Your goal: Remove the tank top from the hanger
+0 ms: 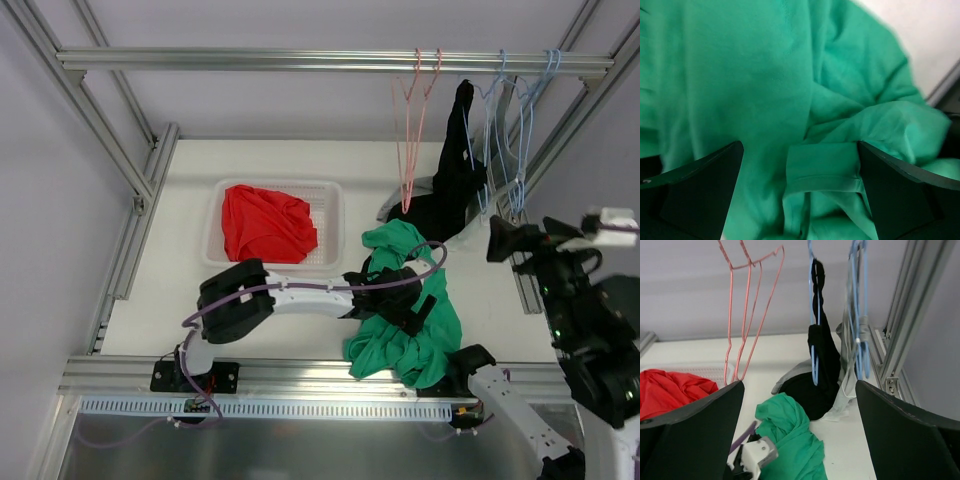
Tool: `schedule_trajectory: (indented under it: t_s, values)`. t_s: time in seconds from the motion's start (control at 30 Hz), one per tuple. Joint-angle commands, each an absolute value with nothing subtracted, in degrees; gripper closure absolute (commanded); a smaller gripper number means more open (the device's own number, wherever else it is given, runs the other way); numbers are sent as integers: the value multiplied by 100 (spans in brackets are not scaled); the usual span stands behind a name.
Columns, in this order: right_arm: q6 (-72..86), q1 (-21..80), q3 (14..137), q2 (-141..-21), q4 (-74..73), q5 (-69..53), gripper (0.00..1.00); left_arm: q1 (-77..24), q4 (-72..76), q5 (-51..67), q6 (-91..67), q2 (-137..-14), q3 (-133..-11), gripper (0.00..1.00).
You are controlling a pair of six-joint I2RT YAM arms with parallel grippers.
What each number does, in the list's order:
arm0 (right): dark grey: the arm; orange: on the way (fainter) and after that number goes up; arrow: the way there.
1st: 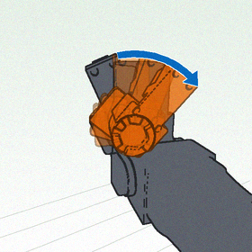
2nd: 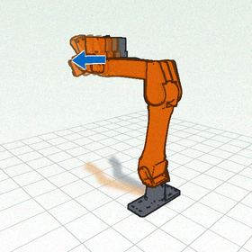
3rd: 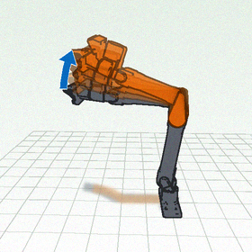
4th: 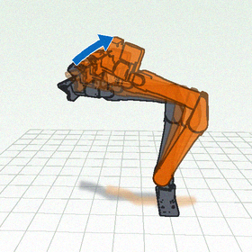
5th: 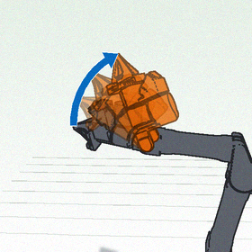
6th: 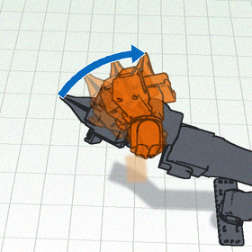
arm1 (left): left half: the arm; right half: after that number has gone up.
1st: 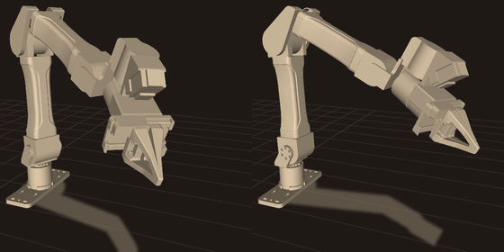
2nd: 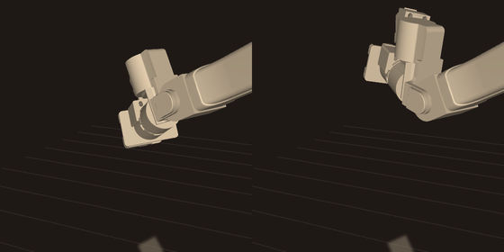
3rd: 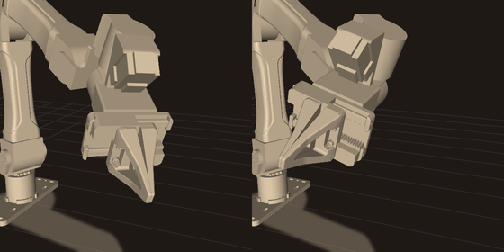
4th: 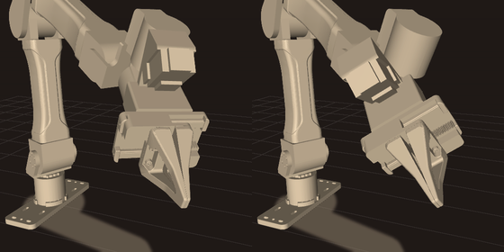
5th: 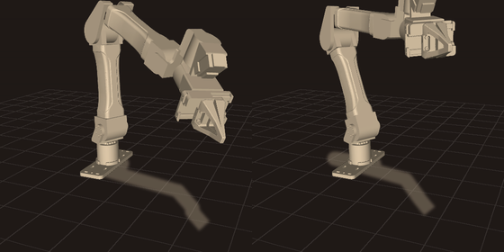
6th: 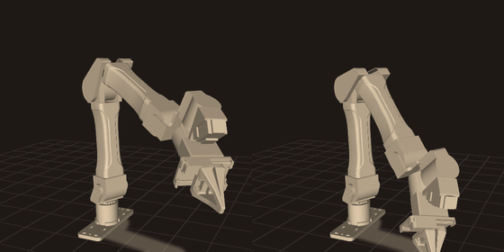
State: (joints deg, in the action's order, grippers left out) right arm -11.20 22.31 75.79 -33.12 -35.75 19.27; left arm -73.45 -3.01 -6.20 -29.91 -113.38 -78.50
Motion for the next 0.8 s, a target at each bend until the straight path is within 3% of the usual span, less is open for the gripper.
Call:
schedule_trajectory:
  t_s: [0.0, 0.03, 0.13, 0.17, 0.23, 0.27, 0.5, 0.77]
  values:
    - [-1028, 2241, 7488, -2779, -4007, 2127, 0, -7356, -650, -186, -3190, -11942, -8357, 1]
    - [-1054, 2241, 7523, -2725, -4130, 2110, 1, -7365, -676, -115, -3217, -12049, -8419, 2]
    - [-1116, 2250, 7559, -2585, -4262, 1908, 1, -7383, -843, -18, -3278, -12357, -8604, 24]
    - [-1108, 2241, 7550, -2540, -4254, 1742, 0, -7374, -870, -18, -3304, -12410, -8604, 46]
    - [-1073, 2241, 7532, -2418, -4280, 1592, 1, -7383, -888, -9, -3305, -12410, -8552, 75]
    - [-1029, 2250, 7541, -2373, -4280, 1460, 1, -7383, -957, -17, -3296, -12314, -8543, 100]
    - [-1011, 2241, 7497, -2118, -4280, 1564, 1, -7707, -1134, -991, -2797, -10269, -7806, 100]
    - [-1011, 2241, 7357, -2013, -4175, 1705, 1, -7945, -1467, -3397, -2198, -7563, -7480, 100]
